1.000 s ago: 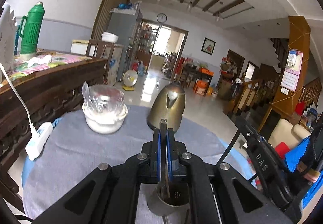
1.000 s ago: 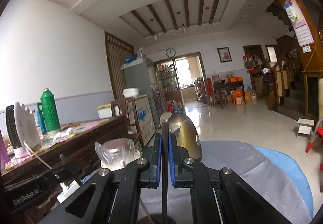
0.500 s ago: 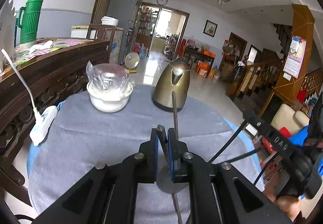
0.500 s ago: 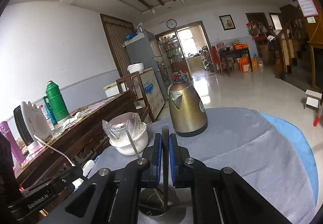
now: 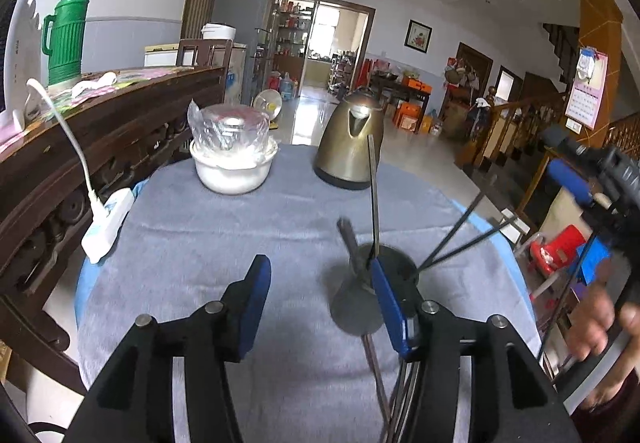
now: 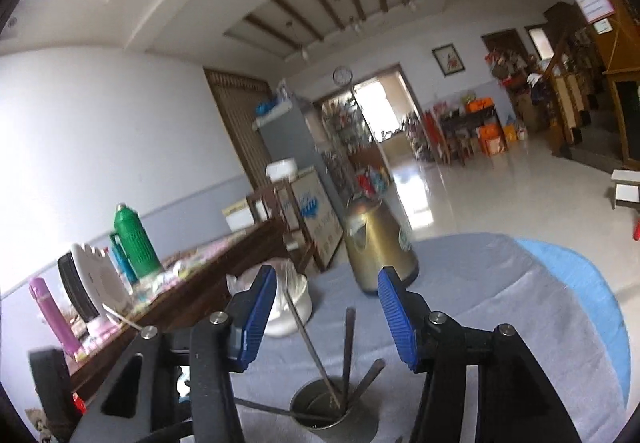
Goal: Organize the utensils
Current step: 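Drop the left gripper's rod into the cup while the right gripper releases its rod there, then withdraw both open grippers back toward the remaining rods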
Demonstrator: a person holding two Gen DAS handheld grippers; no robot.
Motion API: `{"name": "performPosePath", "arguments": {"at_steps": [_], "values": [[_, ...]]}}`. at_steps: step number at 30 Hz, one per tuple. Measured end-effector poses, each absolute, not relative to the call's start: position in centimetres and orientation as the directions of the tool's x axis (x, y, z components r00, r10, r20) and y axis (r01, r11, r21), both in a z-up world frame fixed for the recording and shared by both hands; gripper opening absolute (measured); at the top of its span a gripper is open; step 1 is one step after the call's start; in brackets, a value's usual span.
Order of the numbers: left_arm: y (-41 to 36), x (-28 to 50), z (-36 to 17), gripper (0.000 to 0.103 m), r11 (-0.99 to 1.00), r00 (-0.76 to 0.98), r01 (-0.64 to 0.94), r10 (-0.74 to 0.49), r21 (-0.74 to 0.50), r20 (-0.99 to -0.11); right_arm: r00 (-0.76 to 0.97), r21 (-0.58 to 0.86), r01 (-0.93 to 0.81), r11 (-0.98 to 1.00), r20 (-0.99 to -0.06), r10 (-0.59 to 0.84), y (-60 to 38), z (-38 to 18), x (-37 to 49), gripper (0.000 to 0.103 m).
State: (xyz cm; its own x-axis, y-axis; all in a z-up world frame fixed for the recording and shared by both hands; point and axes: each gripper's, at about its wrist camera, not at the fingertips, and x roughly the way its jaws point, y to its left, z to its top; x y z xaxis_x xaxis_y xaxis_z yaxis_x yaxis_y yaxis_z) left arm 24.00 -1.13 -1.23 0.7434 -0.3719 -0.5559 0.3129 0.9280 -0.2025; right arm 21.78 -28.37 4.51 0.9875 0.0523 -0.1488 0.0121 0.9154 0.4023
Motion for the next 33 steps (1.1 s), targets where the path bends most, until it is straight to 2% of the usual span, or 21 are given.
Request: {"name": "performPosePath", "arguments": {"at_steps": [5, 8, 13, 20, 33], "values": [[-1.0, 22.9, -2.9, 0.060, 0.933, 0.713, 0.301, -0.358, -0.198, -0.602, 0.995, 0.441, 0.041, 0.896, -0.096, 0.002, -30.8, 4.6, 18.5, 0.058], [-1.4, 22.4, -4.2, 0.060, 0.940, 0.689, 0.294, -0.333, -0.172, -0.644, 0.993, 0.469, 0.067, 0.881, -0.117, -0.013, -32.0, 3.6, 17.4, 0.058], [-2.7, 21.6, -6.0, 0.060, 0.956, 0.672, 0.282, -0.259, -0.084, -0.694, 0.968, 0.497, 0.145, 0.856, -0.250, -0.019, -34.1, 0.0, 17.1, 0.056], [-3.9, 20.7, -6.7, 0.060, 0.960, 0.677, 0.280, -0.194, 0.005, -0.710, 0.911, 0.531, 0.218, 0.819, -0.412, 0.025, -35.8, -5.4, 17.3, 0.056], [-4.4, 21.0, -7.9, 0.060, 0.964, 0.658, 0.265, -0.150, 0.040, -0.738, 0.855, 0.508, 0.209, 0.835, -0.509, 0.096, -33.8, -9.0, 17.4, 0.056]]}}
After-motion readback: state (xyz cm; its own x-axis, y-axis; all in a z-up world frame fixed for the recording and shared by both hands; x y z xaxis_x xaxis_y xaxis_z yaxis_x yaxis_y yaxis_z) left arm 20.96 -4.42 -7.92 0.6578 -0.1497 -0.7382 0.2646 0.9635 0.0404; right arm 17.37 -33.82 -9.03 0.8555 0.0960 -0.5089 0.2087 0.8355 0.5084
